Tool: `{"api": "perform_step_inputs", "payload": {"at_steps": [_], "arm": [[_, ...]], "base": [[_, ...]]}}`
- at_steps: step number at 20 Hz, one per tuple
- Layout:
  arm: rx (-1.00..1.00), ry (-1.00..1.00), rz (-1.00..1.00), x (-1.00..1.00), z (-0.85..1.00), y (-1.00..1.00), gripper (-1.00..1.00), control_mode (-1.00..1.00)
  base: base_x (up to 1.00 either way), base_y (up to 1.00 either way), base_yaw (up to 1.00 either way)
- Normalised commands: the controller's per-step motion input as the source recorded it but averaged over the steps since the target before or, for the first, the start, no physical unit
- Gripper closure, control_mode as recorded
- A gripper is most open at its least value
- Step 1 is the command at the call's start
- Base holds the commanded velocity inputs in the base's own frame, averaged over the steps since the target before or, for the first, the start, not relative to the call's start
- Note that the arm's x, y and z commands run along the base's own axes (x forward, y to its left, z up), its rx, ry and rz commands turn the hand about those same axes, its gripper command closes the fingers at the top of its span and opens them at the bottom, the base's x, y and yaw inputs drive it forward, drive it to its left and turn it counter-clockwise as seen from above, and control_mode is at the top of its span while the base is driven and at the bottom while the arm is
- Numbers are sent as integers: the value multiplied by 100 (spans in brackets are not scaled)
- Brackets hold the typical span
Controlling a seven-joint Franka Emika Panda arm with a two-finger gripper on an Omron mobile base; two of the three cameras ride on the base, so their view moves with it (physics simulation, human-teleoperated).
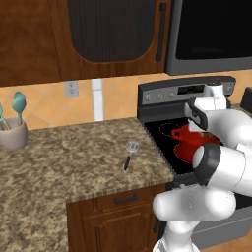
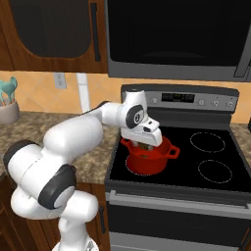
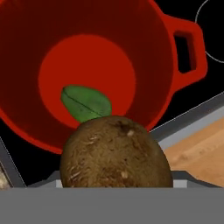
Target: Put the mushroom and avocado in the pot. Retrieve the spatula and lightly stir the vegetables in the pot.
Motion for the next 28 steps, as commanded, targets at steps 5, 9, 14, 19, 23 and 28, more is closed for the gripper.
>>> {"api": "perform_step_inputs", "payload": {"at_steps": [5,9,14,19,23,28], "arm": [[0,9,0,48,-26,-21,100,-100],[0,0,0,35,-36,0,100,-100],[0,0,0,13,-44,-1,100,-100],[0,0,0,7,-27,0,100,-100],[0,0,0,10,-25,10,100,-100],[0,0,0,8,-31,22,100,-100]], "base": [[0,0,0],[0,0,0],[0,0,0],[0,0,0],[0,0,0],[0,0,0]]}}
